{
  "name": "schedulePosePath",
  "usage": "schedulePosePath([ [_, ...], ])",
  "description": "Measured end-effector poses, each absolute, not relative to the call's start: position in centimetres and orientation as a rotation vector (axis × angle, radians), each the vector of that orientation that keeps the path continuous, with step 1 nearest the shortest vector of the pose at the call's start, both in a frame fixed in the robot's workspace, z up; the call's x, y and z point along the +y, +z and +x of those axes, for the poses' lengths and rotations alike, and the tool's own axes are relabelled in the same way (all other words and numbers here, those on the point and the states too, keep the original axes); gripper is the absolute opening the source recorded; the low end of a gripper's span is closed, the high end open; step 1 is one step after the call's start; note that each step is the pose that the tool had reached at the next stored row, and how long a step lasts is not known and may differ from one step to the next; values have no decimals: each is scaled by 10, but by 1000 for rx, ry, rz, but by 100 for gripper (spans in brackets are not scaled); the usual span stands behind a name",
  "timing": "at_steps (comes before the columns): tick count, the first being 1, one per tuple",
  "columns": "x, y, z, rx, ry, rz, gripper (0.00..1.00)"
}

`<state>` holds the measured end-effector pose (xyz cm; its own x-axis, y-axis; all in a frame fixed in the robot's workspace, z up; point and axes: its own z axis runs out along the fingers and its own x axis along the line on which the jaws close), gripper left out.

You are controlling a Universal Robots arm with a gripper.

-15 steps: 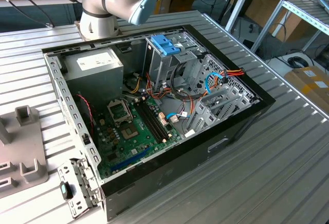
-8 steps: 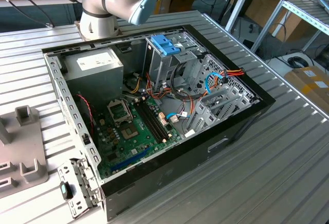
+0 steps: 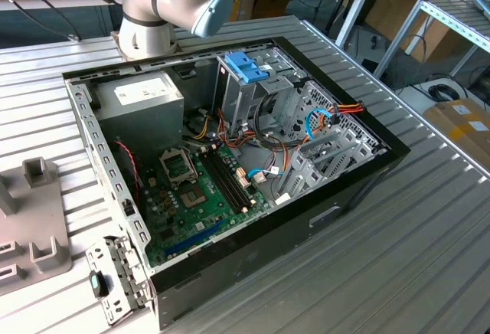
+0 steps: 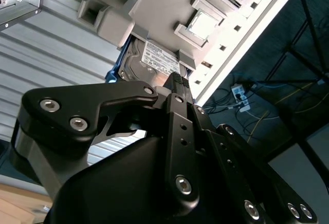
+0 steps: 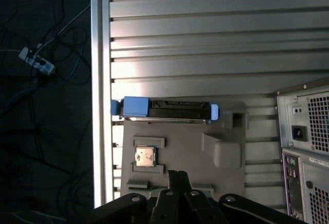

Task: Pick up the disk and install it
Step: 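Pick up the disk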

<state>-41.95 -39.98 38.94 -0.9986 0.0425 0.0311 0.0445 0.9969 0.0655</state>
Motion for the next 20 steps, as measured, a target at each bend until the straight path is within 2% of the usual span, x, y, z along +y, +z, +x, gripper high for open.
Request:
schedulePosePath([
  [20, -400, 389, -419, -3109, -102, 2, 11],
])
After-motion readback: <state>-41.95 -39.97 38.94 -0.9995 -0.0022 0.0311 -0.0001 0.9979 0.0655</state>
